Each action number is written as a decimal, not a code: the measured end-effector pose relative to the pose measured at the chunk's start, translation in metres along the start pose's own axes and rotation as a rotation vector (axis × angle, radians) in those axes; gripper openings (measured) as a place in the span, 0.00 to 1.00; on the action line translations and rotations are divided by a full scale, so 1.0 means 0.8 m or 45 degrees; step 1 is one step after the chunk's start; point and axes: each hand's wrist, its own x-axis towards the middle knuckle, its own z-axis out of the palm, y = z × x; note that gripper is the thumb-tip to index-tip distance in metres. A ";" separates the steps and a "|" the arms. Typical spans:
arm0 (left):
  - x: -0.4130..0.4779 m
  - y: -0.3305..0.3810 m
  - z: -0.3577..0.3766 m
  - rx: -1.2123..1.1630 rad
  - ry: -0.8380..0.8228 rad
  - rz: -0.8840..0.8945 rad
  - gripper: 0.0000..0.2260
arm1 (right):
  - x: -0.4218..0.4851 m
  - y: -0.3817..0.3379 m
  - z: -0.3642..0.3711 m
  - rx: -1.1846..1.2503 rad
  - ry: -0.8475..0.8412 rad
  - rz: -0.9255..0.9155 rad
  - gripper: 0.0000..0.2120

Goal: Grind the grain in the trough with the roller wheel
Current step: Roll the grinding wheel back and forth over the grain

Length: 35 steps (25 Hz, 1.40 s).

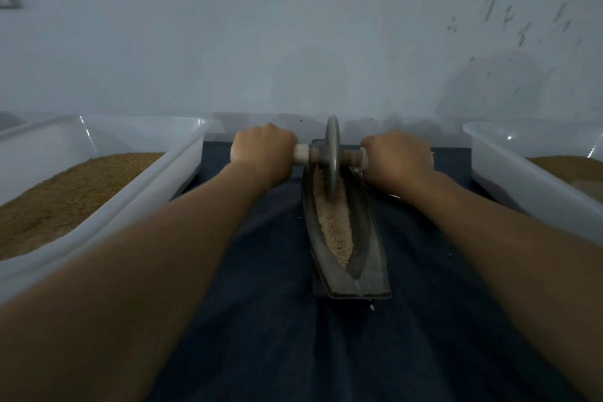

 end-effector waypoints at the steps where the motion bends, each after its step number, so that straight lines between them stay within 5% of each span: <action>1: -0.006 -0.001 -0.002 0.002 -0.015 0.057 0.07 | -0.011 0.005 0.000 -0.012 -0.026 -0.039 0.10; 4: -0.061 -0.008 0.004 0.017 0.275 0.209 0.05 | -0.073 0.017 0.001 -0.216 0.241 -0.178 0.14; 6: -0.087 -0.010 -0.001 0.010 0.396 0.200 0.16 | -0.089 0.016 -0.007 -0.294 0.449 -0.215 0.16; 8: -0.078 -0.003 0.008 0.050 0.344 0.111 0.17 | -0.074 0.013 0.003 -0.261 0.357 -0.198 0.14; 11: -0.027 0.007 0.012 0.026 0.223 0.009 0.02 | -0.017 -0.003 0.010 -0.045 0.138 -0.036 0.07; 16: -0.035 -0.001 0.007 0.008 0.180 0.109 0.03 | -0.033 0.012 0.001 -0.056 0.027 -0.124 0.08; 19: -0.089 -0.010 -0.007 0.030 0.397 0.256 0.22 | -0.094 0.024 -0.008 -0.210 0.325 -0.245 0.13; 21: -0.082 -0.007 -0.006 0.013 0.397 0.236 0.20 | -0.090 0.022 -0.008 -0.303 0.415 -0.252 0.14; 24: -0.043 0.010 0.002 0.093 0.169 0.085 0.04 | -0.040 0.009 0.005 -0.080 0.136 -0.097 0.10; 29: -0.011 0.019 -0.022 0.196 0.120 0.184 0.06 | -0.025 0.022 0.007 0.181 -0.195 -0.014 0.11; 33: -0.091 -0.007 -0.013 0.052 0.403 0.325 0.14 | -0.104 0.029 -0.009 -0.213 0.497 -0.262 0.13; 35: -0.084 -0.005 -0.005 0.078 0.347 0.268 0.13 | -0.095 0.023 -0.008 -0.273 0.389 -0.243 0.12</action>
